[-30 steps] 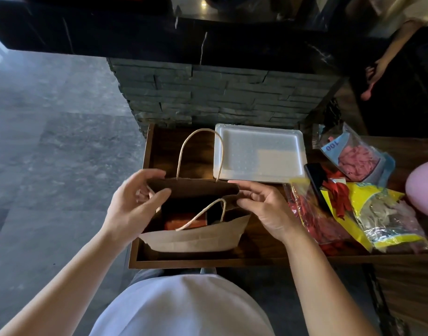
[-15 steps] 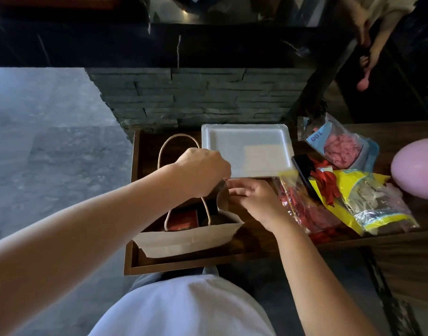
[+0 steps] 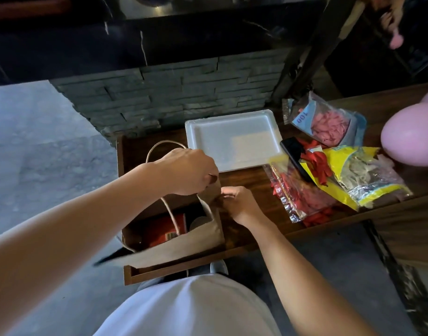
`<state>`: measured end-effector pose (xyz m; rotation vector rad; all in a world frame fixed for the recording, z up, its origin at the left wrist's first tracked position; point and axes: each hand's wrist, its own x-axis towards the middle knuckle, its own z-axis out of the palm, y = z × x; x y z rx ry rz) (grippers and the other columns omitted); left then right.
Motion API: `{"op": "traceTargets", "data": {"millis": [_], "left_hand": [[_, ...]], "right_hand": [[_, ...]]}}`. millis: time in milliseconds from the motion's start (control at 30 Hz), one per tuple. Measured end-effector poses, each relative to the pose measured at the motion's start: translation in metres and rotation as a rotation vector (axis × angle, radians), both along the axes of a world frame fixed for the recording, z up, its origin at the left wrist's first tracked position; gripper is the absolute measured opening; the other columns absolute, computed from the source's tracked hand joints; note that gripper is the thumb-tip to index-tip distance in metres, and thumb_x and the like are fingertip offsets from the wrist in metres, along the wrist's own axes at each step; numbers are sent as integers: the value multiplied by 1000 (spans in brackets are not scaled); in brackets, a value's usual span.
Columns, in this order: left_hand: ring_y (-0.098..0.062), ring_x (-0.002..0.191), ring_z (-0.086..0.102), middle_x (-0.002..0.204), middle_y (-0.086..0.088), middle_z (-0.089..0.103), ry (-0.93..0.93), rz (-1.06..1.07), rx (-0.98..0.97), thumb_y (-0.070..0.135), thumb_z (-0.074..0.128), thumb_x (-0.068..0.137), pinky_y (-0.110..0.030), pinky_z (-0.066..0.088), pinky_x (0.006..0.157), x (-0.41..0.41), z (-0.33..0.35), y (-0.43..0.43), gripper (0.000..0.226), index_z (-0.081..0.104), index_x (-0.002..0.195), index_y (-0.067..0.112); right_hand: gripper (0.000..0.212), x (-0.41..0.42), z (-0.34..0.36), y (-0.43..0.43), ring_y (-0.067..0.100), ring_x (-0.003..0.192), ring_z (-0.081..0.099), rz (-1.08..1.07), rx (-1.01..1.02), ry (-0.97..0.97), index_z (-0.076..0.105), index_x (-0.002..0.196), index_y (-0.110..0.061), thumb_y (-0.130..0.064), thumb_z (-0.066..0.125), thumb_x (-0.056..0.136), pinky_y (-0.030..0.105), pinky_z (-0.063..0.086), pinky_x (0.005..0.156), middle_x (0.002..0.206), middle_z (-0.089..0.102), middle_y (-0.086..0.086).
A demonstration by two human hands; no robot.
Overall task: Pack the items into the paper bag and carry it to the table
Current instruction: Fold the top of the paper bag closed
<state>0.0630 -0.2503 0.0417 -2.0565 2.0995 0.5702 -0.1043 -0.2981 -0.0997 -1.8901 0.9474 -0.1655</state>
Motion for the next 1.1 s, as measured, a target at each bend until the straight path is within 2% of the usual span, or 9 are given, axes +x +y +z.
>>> {"op": "traceTargets", "data": {"millis": [167,267,433,533,633,733,833,900,1100], "left_hand": [[-8,77,63,92,11,68,124,35,-21,45,40,100,-19,47,56,-9,6,-1,35,69,110,29],[-13,82,64,93,13,66,60,12,-63,63,45,89,-24,45,56,-16,5,-2,41,68,110,35],[-20,89,68,106,2,71,35,29,-68,51,46,96,-37,59,74,-27,6,2,36,67,117,31],[-8,89,68,108,11,72,291,118,-86,46,46,98,-31,60,74,-17,25,15,32,68,117,33],[3,110,59,118,24,63,400,163,-317,38,46,97,-19,50,90,3,44,43,29,64,120,36],[11,105,59,112,26,65,574,397,-493,27,49,96,-2,45,80,24,41,83,28,65,118,36],[5,93,67,102,19,71,615,733,-536,5,52,94,-11,52,69,43,15,131,37,66,104,38],[-4,86,70,93,11,74,582,946,-528,-11,48,88,-27,58,71,50,-6,165,54,68,92,39],[0,92,70,91,17,76,705,932,-171,-23,48,71,-17,55,76,23,-46,212,73,71,87,44]], "right_hand": [[40,-12,-17,9,-9,64,65,-99,28,5,74,66,-45,-14,64,89,5,48,56,57,65,-30],[27,-13,-20,13,-7,62,65,-150,30,9,79,79,-31,-10,65,88,3,46,55,57,62,-29],[45,-18,-16,15,-7,63,65,-134,69,15,66,55,-51,-20,65,88,8,46,54,57,66,-28],[19,-23,-13,18,6,81,69,-115,137,26,71,80,-36,-23,61,91,22,55,73,78,71,-17],[19,-33,-2,23,2,94,66,-113,154,-7,71,107,-24,-21,60,92,16,50,80,98,72,-14],[28,-52,23,34,-1,101,66,-120,129,-176,68,112,-28,-17,69,87,10,50,83,104,72,-18],[32,-71,45,36,2,99,68,-112,191,-222,70,105,-30,-5,69,86,15,54,84,102,73,-16],[45,-83,54,35,2,103,66,-31,237,-174,69,106,-37,3,66,86,15,53,85,107,72,-17],[53,-81,70,39,3,116,61,130,391,-101,65,118,-41,0,70,84,24,52,95,122,68,-16]]}}
